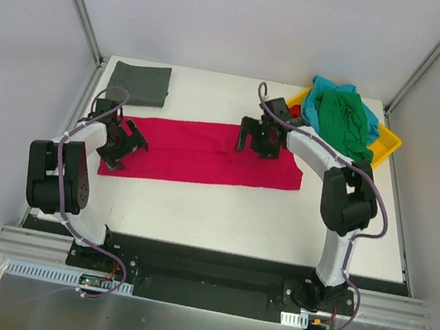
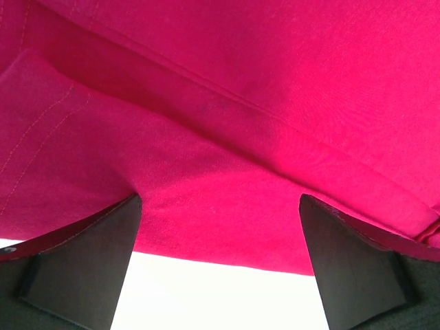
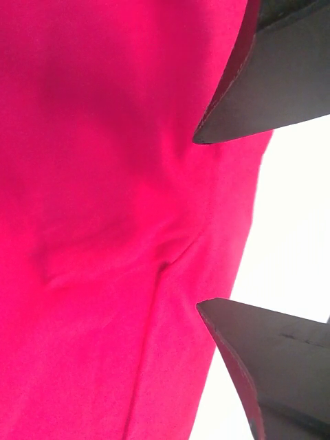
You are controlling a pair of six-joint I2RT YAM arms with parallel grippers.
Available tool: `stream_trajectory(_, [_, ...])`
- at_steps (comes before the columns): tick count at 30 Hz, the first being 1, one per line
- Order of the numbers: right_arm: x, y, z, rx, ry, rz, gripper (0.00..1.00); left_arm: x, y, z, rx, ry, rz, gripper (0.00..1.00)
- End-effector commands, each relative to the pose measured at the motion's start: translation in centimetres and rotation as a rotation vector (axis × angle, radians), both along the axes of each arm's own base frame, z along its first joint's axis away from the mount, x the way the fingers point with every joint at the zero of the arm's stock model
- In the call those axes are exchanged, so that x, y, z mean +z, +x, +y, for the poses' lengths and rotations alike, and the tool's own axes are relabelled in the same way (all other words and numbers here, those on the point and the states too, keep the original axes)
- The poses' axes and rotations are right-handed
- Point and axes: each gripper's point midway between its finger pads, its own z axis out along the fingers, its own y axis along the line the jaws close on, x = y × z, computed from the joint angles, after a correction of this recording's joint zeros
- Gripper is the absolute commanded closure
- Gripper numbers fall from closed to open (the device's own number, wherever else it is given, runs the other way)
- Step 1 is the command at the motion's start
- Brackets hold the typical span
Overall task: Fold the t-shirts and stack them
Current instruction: Fold the other side of the tshirt into a rectangle, then rotate the tshirt 90 degrees
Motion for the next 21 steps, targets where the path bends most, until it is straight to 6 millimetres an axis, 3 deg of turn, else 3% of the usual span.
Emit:
stream_trajectory(1, [1.9, -3.8, -3.7, -0.013, -0.071, -0.04, 0.04, -1.2, -2.7, 1.8, 0.021, 0.095, 0.083, 0.01])
stream_trajectory(6, [-0.2, -6.3, -6.5, -0.079, -0.105, 0.028, 0.04, -0.5, -4.6, 2.4, 0.087, 0.131, 0.091, 0.01])
stream_trajectory(10, [-1.1, -6.8, -7.8, -0.151, -0.12, 0.062, 0.04, 3.0, -5.1, 4.5, 0.189, 0.242, 0.004, 0.01])
stream_trajectory(15, [-1.9, -4.8, -6.9, -0.169, -0.118, 0.095, 0.04, 8.1, -2.7, 3.9, 0.173, 0.227, -0.168, 0.01])
stream_trajectory(18, [-2.5, -2.5, -6.1, -0.17, -0.129, 0.085, 0.04, 8.0, -0.4, 2.2, 0.075, 0.156, -0.172, 0.01])
stream_trajectory(21, [-3.8, -0.9, -6.1, -0.158, -0.19, 0.113, 0.04, 6.3, 2.1, -0.1, -0.034, 0.035, -0.153, 0.01])
